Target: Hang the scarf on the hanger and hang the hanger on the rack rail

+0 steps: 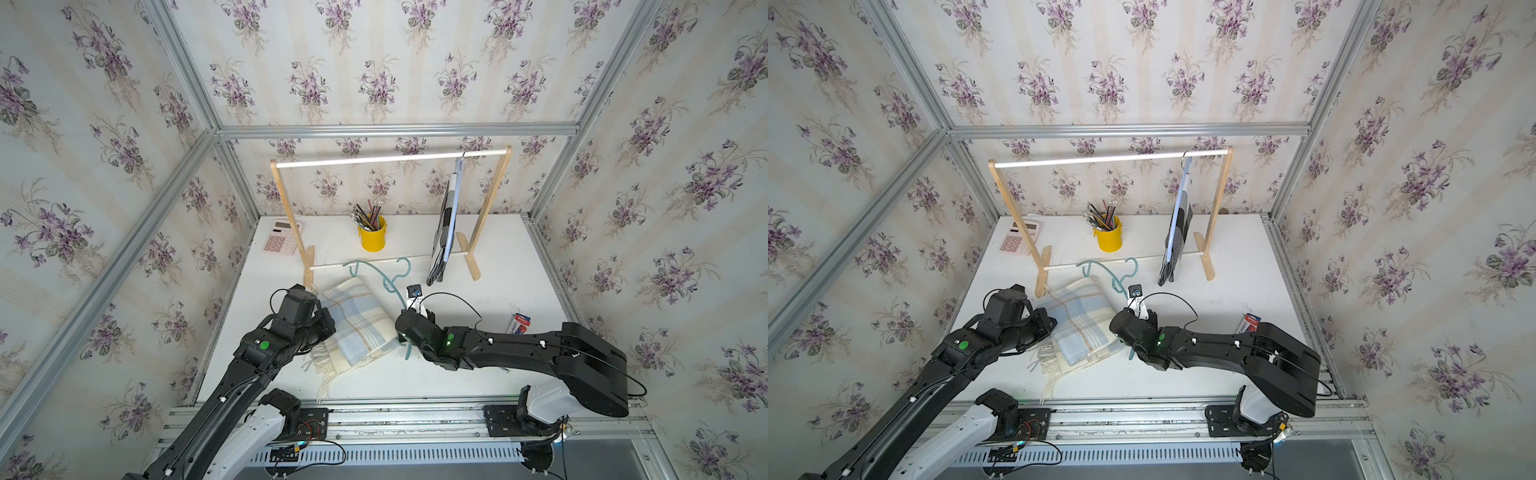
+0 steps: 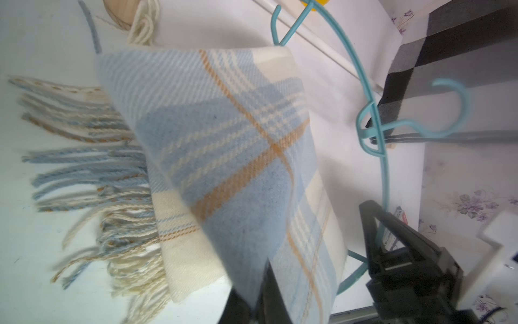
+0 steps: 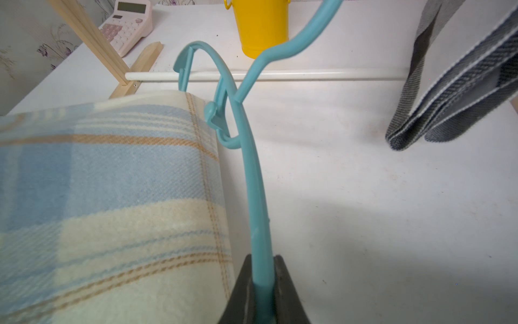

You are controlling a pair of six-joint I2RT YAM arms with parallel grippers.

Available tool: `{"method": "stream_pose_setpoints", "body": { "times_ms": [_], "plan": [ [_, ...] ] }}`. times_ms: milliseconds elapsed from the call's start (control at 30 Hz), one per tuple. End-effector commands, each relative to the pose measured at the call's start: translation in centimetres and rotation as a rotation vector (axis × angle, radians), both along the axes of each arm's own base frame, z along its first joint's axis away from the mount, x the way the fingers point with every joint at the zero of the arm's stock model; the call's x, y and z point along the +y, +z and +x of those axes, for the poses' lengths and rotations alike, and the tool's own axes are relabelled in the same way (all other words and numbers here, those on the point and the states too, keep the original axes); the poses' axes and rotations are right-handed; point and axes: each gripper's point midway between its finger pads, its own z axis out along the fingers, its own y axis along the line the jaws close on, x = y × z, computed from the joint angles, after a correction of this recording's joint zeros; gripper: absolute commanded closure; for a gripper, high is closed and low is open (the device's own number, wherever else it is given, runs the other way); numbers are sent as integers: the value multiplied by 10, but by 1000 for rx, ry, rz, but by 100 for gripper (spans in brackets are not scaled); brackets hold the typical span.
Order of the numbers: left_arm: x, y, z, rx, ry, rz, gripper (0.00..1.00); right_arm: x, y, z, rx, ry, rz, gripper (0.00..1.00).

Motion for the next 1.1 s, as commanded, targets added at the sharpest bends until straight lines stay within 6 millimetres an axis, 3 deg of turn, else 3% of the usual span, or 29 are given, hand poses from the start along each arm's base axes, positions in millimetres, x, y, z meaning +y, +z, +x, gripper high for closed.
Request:
{"method": "stream_pose_setpoints", "body": {
  "times_ms": [0,133,567,700,867,1067],
  "plan": [
    [-9,24,6,-55,-58,-29,100,0,-6,3,6,0,-28,100],
    [-18,44,14,-80,-92,-43,100,2,-11,7,13,-4,-30,100],
    [-30,56,12,-88,-138,-106,100,14,-22,29,44,-4,-36,100],
    [-18,41,9,-68,-97,-57,100,8,-3,37,-7,-37,-40,100],
    [-1,10,2,-12,-35,6,100,-14,31,41,-92,-87,-88,100],
    [-3,-5,6,-6,-12,-20,100,-34,83,41,-187,-90,-134,100]
  ]
}}
